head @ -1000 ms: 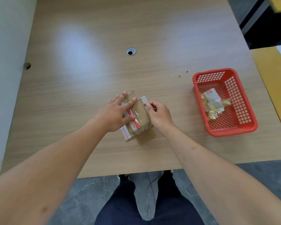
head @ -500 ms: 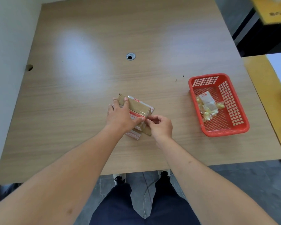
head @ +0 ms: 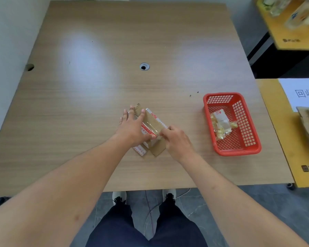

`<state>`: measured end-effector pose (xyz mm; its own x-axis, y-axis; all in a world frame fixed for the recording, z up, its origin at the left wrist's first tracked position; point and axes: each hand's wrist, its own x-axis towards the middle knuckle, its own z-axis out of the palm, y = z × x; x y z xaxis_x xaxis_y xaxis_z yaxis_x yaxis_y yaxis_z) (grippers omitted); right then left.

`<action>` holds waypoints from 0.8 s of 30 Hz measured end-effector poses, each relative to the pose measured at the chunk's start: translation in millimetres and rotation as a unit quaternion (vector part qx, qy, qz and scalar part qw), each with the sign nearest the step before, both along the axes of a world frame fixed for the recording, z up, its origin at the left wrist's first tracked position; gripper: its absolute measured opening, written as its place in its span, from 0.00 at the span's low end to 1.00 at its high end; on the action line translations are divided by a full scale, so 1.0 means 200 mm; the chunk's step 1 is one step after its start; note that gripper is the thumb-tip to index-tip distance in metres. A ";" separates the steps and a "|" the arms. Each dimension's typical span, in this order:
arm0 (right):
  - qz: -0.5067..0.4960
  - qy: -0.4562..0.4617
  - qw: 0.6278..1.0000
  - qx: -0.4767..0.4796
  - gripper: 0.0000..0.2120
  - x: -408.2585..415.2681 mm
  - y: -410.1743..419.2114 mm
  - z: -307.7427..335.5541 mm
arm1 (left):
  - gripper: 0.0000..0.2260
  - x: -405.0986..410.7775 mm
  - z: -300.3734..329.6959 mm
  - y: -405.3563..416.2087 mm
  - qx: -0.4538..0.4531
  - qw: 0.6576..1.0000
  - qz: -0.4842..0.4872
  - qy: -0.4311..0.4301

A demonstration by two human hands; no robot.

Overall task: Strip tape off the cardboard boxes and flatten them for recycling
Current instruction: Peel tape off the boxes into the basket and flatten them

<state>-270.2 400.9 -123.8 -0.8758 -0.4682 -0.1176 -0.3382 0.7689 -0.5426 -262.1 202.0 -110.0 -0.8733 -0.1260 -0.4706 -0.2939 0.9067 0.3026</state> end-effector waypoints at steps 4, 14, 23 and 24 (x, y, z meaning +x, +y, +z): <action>0.014 0.058 0.997 -0.043 0.06 0.02 0.01 -0.04 | 0.53 0.00 0.00 0.01 -0.003 1.000 -0.004 -0.008; -0.003 0.038 0.999 -0.039 0.05 0.00 -0.04 0.01 | 0.53 0.02 -0.01 -0.04 0.068 0.997 0.018 -0.012; -0.047 -0.091 0.995 0.020 0.07 -0.06 -0.10 0.08 | 0.53 0.02 -0.02 -0.05 0.062 0.998 -0.010 -0.017; -0.057 -0.111 0.992 0.026 0.07 -0.08 -0.11 0.09 | 0.53 0.02 -0.02 -0.06 0.062 0.998 -0.013 -0.019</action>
